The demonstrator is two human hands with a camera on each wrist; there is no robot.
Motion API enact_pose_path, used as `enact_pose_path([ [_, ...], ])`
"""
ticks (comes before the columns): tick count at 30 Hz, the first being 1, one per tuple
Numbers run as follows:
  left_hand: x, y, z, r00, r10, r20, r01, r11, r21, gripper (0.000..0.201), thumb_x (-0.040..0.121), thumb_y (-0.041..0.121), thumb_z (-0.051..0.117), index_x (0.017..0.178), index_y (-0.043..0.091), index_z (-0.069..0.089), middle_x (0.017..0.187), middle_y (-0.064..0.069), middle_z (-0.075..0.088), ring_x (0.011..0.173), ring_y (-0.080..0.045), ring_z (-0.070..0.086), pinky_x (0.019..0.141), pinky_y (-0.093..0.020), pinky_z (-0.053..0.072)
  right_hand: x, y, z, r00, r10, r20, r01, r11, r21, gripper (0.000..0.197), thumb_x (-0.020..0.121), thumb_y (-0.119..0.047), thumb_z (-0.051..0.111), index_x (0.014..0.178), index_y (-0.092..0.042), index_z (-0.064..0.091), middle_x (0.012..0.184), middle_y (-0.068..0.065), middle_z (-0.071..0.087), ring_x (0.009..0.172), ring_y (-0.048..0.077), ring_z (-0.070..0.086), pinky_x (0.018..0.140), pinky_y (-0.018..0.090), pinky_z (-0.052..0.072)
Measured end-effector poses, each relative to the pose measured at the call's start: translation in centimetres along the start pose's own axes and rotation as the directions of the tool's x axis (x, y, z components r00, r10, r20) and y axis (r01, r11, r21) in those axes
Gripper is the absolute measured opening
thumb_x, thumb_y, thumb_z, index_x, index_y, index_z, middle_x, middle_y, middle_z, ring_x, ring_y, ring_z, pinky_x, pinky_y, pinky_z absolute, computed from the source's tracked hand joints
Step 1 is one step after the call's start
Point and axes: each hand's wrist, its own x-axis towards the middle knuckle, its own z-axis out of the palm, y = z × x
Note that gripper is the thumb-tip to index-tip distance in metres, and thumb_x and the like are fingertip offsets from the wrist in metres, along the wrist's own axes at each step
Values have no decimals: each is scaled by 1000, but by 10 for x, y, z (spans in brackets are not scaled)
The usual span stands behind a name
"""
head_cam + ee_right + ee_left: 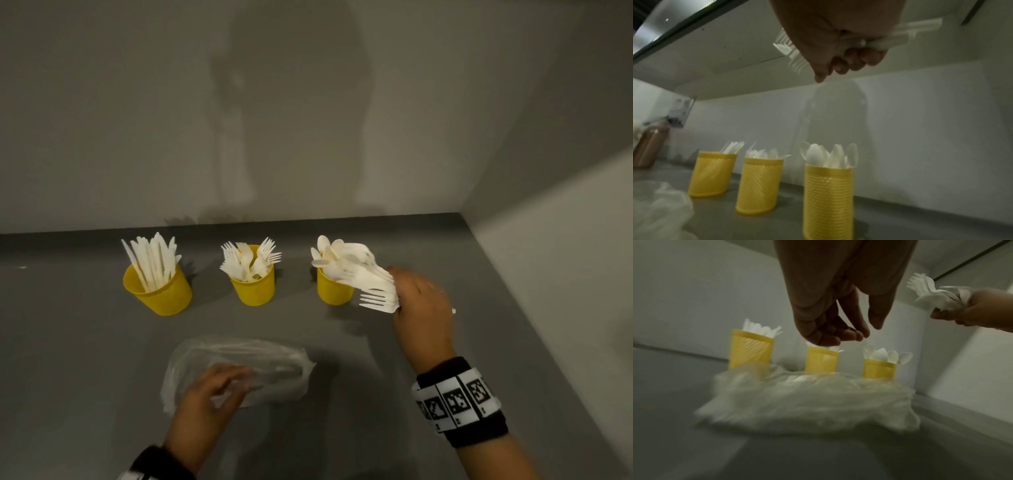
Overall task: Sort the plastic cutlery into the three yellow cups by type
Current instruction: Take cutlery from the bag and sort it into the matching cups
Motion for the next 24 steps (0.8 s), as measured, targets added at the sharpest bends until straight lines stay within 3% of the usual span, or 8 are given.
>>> enact_pose_path([
  [3, -44, -21, -17, 990, -102, -93, 102, 995, -7, 32, 64, 77, 51, 86, 57, 63, 91, 32, 64, 74, 9, 61, 66, -1, 45, -2, -22, 14, 956, 199, 214, -272, 874, 402, 22, 87, -21, 58, 109, -18, 59, 89, -9, 64, 80, 9, 60, 63, 24, 42],
  [6, -81, -42, -32, 970, -202, -133, 207, 978, 24, 20, 59, 56, 59, 78, 63, 61, 85, 30, 65, 63, -1, 60, 61, -7, 47, -1, -47, 45, 917, 278, 285, -397, 681, 615, 24, 84, -26, 63, 107, -28, 56, 88, -19, 63, 80, -10, 60, 74, 12, 46],
  [10, -113, -67, -50, 941, -301, -157, 313, 948, 56, 53, 67, 6, 78, 71, 58, 64, 82, 31, 65, 65, 1, 60, 61, -4, 45, 9, -89, 79, 875, 283, 393, -482, 441, 757, 21, 89, -26, 55, 99, -8, 53, 78, 6, 59, 67, 2, 58, 69, 28, 49],
  [14, -103, -64, -71, 943, -295, -154, 305, 951, 43, 33, 73, 32, 73, 74, 62, 62, 86, 33, 62, 68, 8, 59, 62, -5, 45, 32, -123, 103, 906, 287, 311, -410, 419, 810, 40, 89, -33, 53, 125, -15, 49, 116, 5, 56, 113, 14, 50, 107, 34, 37],
  [18, -52, -53, -85, 955, -227, -189, 235, 972, 19, 29, 76, 16, 68, 77, 45, 67, 90, 30, 62, 74, 11, 58, 67, 0, 41, 58, -143, 118, 912, 333, 241, -363, 376, 853, 30, 92, -28, 51, 121, -26, 45, 108, 2, 59, 99, -5, 56, 90, 8, 39],
  [20, -14, -49, -82, 962, -206, -180, 203, 978, -37, 20, 78, 13, 68, 89, 30, 67, 89, 30, 64, 78, 10, 60, 72, -5, 44, 69, -152, 123, 907, 351, 235, -364, 368, 856, 26, 89, -39, 52, 114, -41, 43, 97, 4, 58, 87, 3, 59, 77, 12, 45],
  [22, 29, -47, -73, 949, -287, -128, 270, 953, -134, 33, 77, 14, 71, 108, 19, 62, 103, 13, 67, 92, -3, 61, 88, -26, 51, 78, -161, 127, 887, 386, 252, -392, 344, 853, 32, 87, -47, 51, 115, -57, 39, 104, 8, 54, 92, 18, 57, 81, 27, 48],
  [24, 72, -42, -62, 924, -379, -51, 355, 901, -250, 67, 69, 9, 78, 128, 12, 46, 125, -12, 55, 106, -21, 55, 96, -42, 48, 83, -164, 128, 876, 425, 229, -378, 309, 873, 44, 93, -30, 49, 132, -40, 33, 122, 2, 49, 108, 10, 51, 93, 8, 40],
])
